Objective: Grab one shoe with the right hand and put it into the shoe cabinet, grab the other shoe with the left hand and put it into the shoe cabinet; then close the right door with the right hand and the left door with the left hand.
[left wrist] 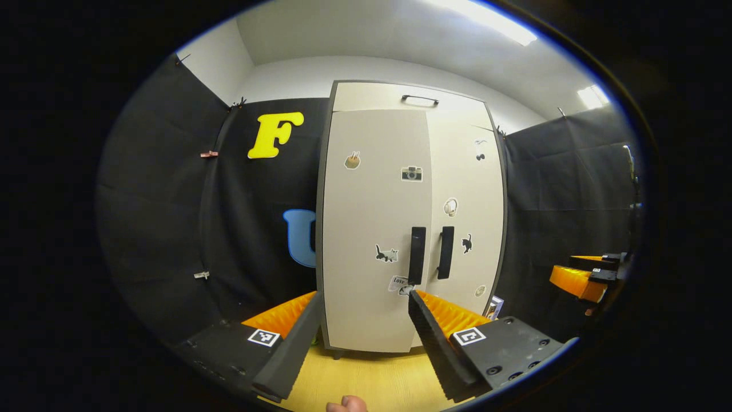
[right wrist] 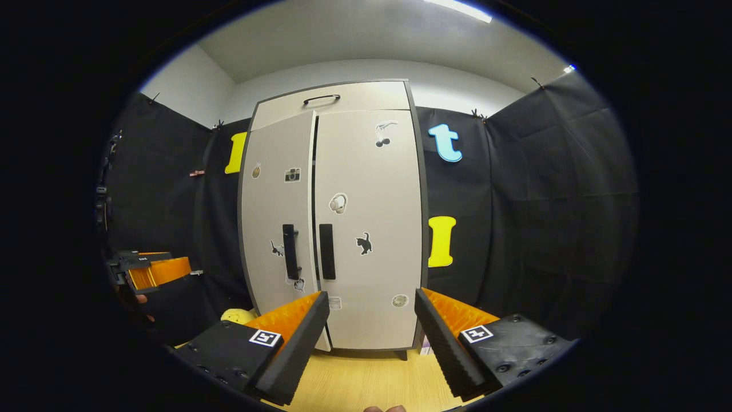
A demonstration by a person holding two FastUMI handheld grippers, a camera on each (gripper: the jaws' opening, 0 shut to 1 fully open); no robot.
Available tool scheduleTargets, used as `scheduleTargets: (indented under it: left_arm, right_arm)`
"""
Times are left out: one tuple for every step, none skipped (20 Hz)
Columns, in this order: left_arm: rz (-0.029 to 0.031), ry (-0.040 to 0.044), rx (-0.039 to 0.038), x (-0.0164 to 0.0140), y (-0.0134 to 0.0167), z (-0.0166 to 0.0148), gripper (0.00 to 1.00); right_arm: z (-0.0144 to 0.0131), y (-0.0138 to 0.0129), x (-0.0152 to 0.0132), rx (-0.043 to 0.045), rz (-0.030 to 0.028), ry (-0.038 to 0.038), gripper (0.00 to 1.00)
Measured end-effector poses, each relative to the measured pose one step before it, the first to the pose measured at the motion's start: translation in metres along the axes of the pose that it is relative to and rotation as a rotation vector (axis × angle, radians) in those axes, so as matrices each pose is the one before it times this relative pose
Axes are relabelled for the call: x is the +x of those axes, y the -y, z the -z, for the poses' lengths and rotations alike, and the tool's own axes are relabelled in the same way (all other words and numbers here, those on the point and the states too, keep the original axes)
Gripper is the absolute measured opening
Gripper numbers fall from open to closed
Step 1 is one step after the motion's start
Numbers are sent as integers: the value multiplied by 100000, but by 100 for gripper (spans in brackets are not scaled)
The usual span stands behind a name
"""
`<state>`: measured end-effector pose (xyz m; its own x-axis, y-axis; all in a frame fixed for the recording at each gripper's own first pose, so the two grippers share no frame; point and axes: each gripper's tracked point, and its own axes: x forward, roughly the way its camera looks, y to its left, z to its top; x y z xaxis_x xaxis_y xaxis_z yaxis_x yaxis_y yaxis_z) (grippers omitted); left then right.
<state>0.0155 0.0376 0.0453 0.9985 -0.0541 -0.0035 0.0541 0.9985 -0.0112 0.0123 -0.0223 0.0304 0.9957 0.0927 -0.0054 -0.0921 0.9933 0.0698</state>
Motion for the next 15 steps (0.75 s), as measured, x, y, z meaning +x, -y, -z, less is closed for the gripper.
scheduleTargets:
  left_arm:
    - [-26,514,184,-184,-72,-119,94]
    - [39,207,-128,-75,46,-40,94]
    - [83,117,-71,-116,-11,-29,94]
    - [-358,102,62,-123,-97,39,94]
    - [-117,-176,10,-94,-9,22,94]
    - [161,-205,-44,-55,39,152,94]
    - [399,-233,3,-24,119,61,94]
    - [208,-205,149,26,8,116,94]
    - [106,-14,227,-2,29,-19,94]
    - [30,3,258,10,-32,-2,94]
    - [93,81,156,51,-34,-57,94]
    - [126,-36,-62,-16,59,101,94]
    - [78,21,-155,92,24,-44,94]
    - [129,-163,-167,31,3,50,94]
    - [-59,-104,11,-9,53,21,94]
  right_arm:
    - [79,-9,-21,-347,341,3,98]
    - [89,-70,8,-75,221,-47,98]
    - [-82,-28,53,239,220,106,98]
    - [9,0,63,450,157,144,98]
    - [-55,-41,13,415,93,64,98]
    - [-34,1,44,216,85,79,98]
    - [-27,17,39,60,172,95,98]
    - [73,-54,-13,4,34,7,98]
    - [80,-45,-9,-8,-1,-163,98]
    - [91,-45,15,31,-76,-184,98]
    - [68,-141,63,19,-116,-105,98]
    - [-24,-26,-38,-136,-93,-35,98]
    - [36,-36,44,-308,-157,-87,98]
    - [80,-47,9,-313,-39,-97,98]
    - [-16,-45,-54,-150,-136,44,98]
